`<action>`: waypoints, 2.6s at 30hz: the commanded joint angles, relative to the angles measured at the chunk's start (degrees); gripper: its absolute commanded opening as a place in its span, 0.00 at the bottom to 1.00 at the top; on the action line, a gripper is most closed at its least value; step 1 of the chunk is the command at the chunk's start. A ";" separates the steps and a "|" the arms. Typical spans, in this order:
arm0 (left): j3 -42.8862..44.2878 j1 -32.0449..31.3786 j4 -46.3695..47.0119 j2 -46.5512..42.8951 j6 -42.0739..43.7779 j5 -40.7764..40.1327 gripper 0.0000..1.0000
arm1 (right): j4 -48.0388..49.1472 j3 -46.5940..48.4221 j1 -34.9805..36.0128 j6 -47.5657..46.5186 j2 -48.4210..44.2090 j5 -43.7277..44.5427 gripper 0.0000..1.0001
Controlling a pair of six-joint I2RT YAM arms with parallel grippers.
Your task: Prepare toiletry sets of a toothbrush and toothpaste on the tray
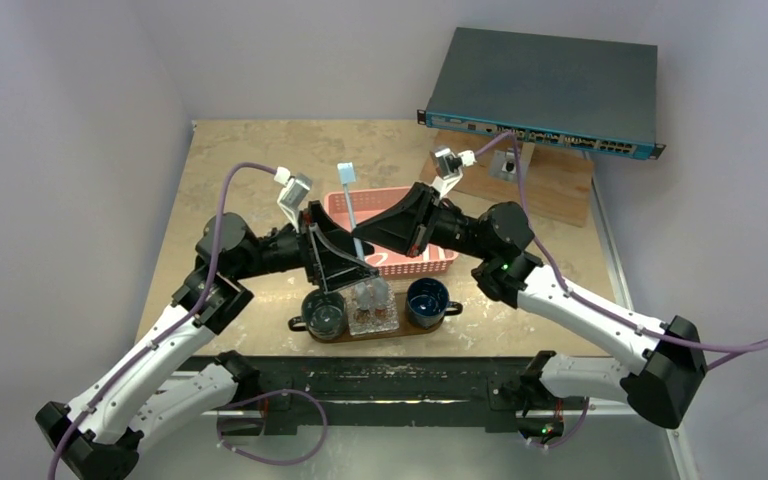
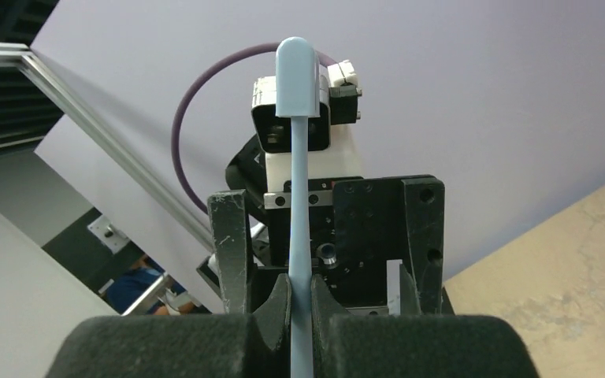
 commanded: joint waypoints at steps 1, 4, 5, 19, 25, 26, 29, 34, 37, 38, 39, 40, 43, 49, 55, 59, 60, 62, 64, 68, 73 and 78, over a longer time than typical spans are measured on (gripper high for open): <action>-0.82 -0.22 7.50 0.00 -3.16 4.46 0.78 | 10.27 -2.61 0.82 4.24 -0.20 5.63 0.00; -1.71 -0.18 8.53 -0.32 -4.08 4.69 0.74 | 10.45 -3.20 0.92 3.72 -0.81 8.21 0.00; -2.07 -0.21 8.86 -0.49 -4.35 4.64 0.73 | 10.15 -3.20 0.92 3.51 -0.99 8.85 0.00; -2.39 -0.21 8.96 -0.88 -5.02 4.77 0.48 | 7.80 -4.14 1.77 0.49 -2.76 14.89 0.00; -2.60 -0.16 8.33 -1.06 -4.82 4.26 0.34 | 6.17 -4.19 2.73 -1.56 -3.67 16.28 0.00; -2.61 -0.17 8.22 -1.06 -4.77 4.16 0.32 | 5.91 -4.17 2.87 -1.83 -3.82 16.34 0.00; -2.49 -0.23 8.03 -1.22 -4.59 3.90 0.27 | 5.20 -4.33 3.16 -2.54 -4.19 16.43 0.00; -2.10 -0.17 7.56 -1.15 -4.51 3.73 0.14 | 4.45 -5.01 3.51 -3.74 -4.96 16.52 0.00; -1.62 -0.18 6.45 -1.11 -3.89 3.61 0.00 | 3.35 -5.23 3.64 -4.74 -5.55 16.41 0.00; -1.45 -0.23 5.75 -1.07 -3.54 3.52 0.00 | 2.81 -5.21 3.64 -5.19 -5.81 16.36 0.00; -1.26 -0.22 5.18 -1.06 -3.28 3.51 0.00 | 2.03 -5.10 3.64 -5.78 -6.07 16.27 0.00; -1.24 -0.17 4.82 -0.99 -3.02 3.57 0.00 | 0.83 -4.90 3.64 -6.36 -6.34 16.26 0.00; -1.30 -0.16 3.40 -0.95 -2.13 3.57 0.00 | -1.83 -4.22 3.72 -8.14 -7.09 15.85 0.09; -1.55 -0.19 -1.04 -1.71 0.68 3.19 0.00 | -8.68 -2.18 3.65 -12.80 -9.04 14.84 0.42; -2.10 -0.19 -8.25 -3.51 5.13 3.27 0.00 | -19.89 1.03 3.64 -19.60 -11.73 13.23 0.55; -2.13 -0.20 -13.37 -4.79 8.50 4.97 0.00 | -30.04 5.79 3.43 -25.89 -12.40 12.57 0.59; -2.00 -0.23 -15.46 -5.10 9.46 5.29 0.00 | -32.74 7.24 3.32 -27.32 -12.32 12.08 0.59; -1.35 -0.17 -19.26 -5.48 11.81 6.03 0.00 | -37.90 10.12 2.81 -29.94 -12.02 11.92 0.60; -0.48 -0.09 -22.51 -5.74 13.53 7.39 0.00 | -41.46 11.95 2.02 -31.72 -12.13 11.09 0.62; 1.72 -0.19 -29.47 -7.03 17.75 9.17 0.00 | -48.55 16.01 0.32 -34.94 -11.40 8.87 0.65; 4.24 -0.18 -36.42 -8.12 21.81 10.87 0.00 | -56.00 21.21 -0.72 -38.09 -9.82 6.75 0.73; 5.01 -0.16 -40.19 -8.53 24.29 12.93 0.00 | -60.33 25.14 -1.09 -39.62 -8.27 4.65 0.76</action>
